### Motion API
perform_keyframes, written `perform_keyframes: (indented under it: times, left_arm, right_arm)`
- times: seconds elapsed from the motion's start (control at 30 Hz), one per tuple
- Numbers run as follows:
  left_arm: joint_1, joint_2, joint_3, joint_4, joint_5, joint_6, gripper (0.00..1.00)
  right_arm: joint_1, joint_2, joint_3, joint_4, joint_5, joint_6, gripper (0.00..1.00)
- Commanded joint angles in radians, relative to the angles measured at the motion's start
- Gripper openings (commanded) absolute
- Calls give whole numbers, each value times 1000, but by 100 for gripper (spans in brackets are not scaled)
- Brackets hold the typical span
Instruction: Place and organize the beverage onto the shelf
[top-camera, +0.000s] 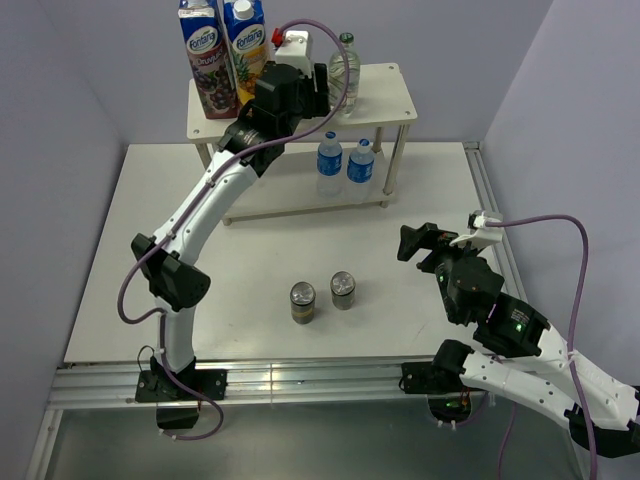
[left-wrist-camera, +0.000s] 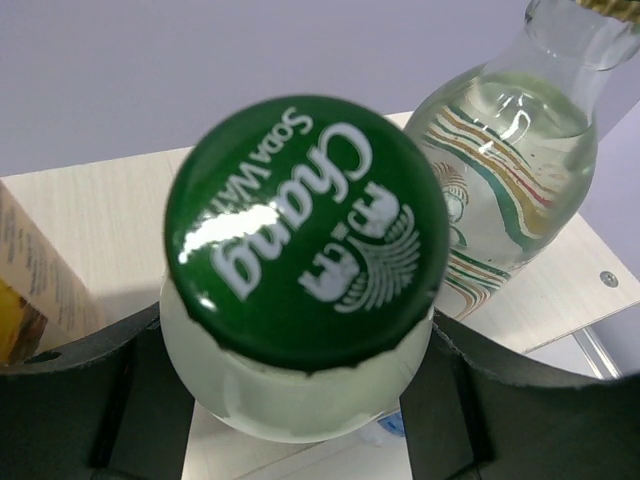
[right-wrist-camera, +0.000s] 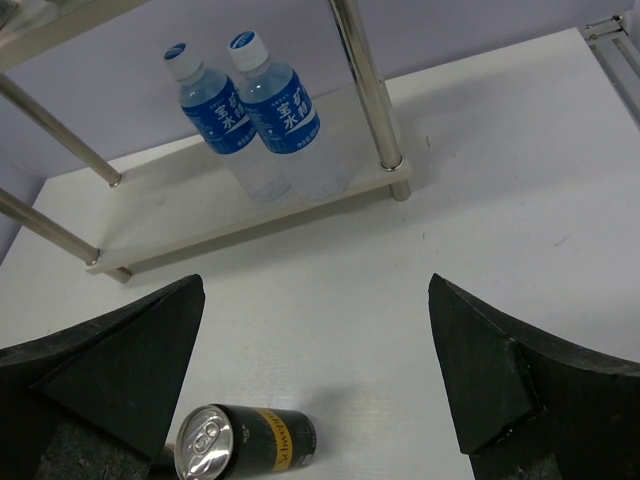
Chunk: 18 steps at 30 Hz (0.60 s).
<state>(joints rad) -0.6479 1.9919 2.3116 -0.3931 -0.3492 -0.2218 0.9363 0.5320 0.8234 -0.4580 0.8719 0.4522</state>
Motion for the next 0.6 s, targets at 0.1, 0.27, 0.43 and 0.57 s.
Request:
perform_keyframes:
  times: [0.1, 0.27, 0.43, 0.57]
  left_arm:
    - [-2, 27, 28, 76, 81, -17, 0]
    - [-1, 48, 38, 74, 122, -19, 0]
    - [-2, 70, 49, 65, 159, -22, 0]
    - [1, 81, 69, 53, 171, -22, 1]
  right_arm:
    - [4, 11, -10, 36, 24, 9, 100]
    - [6, 8, -15, 38, 24, 13, 100]
    - [4, 8, -15, 35, 27, 14, 100]
    - [6, 8, -17, 38, 27, 14, 100]
